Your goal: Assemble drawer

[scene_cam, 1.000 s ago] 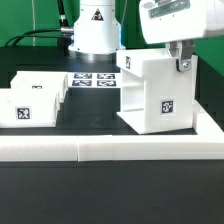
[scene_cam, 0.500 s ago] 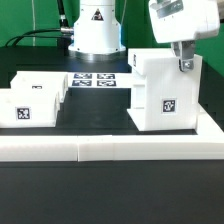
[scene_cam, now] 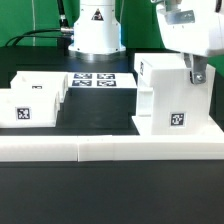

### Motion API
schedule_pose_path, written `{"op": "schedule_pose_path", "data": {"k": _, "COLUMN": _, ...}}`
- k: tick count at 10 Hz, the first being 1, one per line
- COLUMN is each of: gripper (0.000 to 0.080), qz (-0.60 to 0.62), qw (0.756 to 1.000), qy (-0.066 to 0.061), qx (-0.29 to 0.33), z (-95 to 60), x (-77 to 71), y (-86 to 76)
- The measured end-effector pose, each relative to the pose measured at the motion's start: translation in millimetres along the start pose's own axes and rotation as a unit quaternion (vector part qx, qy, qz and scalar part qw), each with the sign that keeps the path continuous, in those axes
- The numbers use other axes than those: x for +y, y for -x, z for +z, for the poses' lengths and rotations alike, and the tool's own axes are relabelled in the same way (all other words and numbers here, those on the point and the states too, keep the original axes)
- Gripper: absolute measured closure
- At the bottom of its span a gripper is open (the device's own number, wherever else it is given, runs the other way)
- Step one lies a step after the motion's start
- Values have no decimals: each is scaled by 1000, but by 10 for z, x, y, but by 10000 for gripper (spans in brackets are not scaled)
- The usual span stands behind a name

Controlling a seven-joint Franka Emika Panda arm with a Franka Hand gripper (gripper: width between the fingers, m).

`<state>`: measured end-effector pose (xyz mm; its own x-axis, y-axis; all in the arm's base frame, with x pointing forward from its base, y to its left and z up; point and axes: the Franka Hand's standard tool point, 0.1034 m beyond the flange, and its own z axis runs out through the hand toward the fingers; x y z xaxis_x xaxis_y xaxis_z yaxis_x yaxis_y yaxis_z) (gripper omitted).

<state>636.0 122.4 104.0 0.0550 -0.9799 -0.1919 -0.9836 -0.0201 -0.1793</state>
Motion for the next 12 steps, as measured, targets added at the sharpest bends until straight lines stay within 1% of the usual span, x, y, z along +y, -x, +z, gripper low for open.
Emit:
{"op": "schedule_pose_path", "data": {"k": 2, "gripper": 752, "qz": 5, "qw": 1000, "qy": -1, "qx": -1, "z": 49, "x": -115, "y": -17}}
{"op": "schedule_pose_path", "data": {"k": 5, "gripper": 752, "qz": 4, "qw": 1000, "qy": 2, "qx": -1, "z": 55, "x": -125, "y": -27}}
{"op": "schedule_pose_path", "data": {"k": 7, "gripper": 746, "qz": 3, "qw": 1000, "qy": 1, "qx": -1, "z": 56, "x": -125, "y": -26}}
{"op": "schedule_pose_path", "data": {"k": 8, "gripper": 542, "qz": 1, "qw": 1000, "qy": 0, "qx": -1, "z": 50, "x": -133, "y": -24}}
{"op": "schedule_pose_path", "data": {"k": 10, "gripper": 267, "qz": -1, "qw": 1000, "qy": -5, "qx": 0, "z": 33, "x": -158, "y": -22}}
{"op": "schedule_pose_path", "data": {"k": 11, "gripper": 267, "qz": -2, "qw": 1000, "qy": -8, "qx": 0, "z": 26, "x": -169, "y": -21}}
{"op": "schedule_pose_path", "data": {"k": 12, "gripper": 176, "qz": -3, "qw": 1000, "qy": -8, "qx": 0, "z": 23, "x": -173, "y": -20}}
